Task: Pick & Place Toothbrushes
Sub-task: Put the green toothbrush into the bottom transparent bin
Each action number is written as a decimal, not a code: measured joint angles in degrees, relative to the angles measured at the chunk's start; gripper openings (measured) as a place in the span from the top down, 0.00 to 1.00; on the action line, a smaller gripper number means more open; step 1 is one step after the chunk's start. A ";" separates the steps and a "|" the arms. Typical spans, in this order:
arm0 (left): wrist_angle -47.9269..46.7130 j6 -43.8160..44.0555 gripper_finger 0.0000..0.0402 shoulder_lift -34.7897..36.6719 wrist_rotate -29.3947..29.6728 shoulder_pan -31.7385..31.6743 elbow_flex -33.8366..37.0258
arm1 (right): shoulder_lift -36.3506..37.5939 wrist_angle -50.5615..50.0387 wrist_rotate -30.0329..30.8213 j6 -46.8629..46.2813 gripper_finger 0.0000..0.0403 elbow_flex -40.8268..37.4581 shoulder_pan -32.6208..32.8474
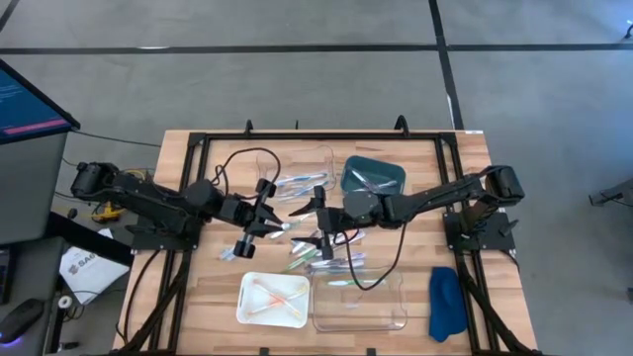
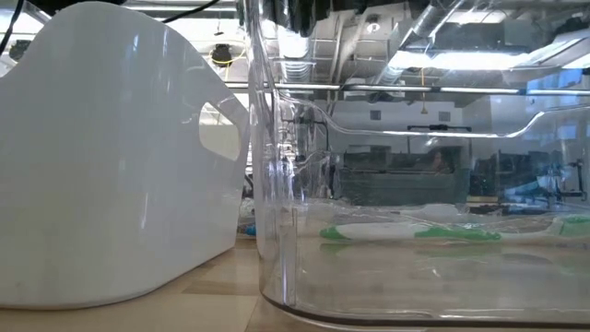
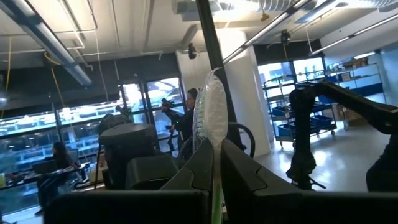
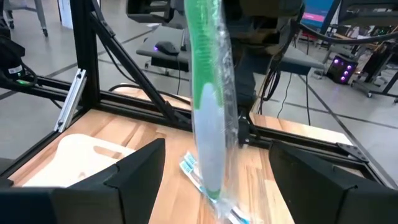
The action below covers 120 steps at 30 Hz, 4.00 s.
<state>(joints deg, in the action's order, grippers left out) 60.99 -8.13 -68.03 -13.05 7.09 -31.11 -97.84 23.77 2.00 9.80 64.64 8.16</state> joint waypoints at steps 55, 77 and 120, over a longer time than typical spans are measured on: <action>-3.09 1.50 0.74 -0.92 3.12 0.02 0.04 | 0.00 -0.59 -0.26 -1.12 0.88 0.00 -0.07; -9.42 1.49 0.66 -0.59 7.24 0.02 0.04 | 0.00 1.24 -0.46 -1.46 0.88 -0.38 0.07; -13.40 1.07 0.66 -0.59 13.91 -1.83 0.04 | 7.48 17.12 -0.39 -5.33 0.88 -14.36 -2.68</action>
<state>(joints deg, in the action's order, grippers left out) 47.59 -7.06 -68.62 0.86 5.26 -31.07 -90.37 40.89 1.61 4.47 50.28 5.49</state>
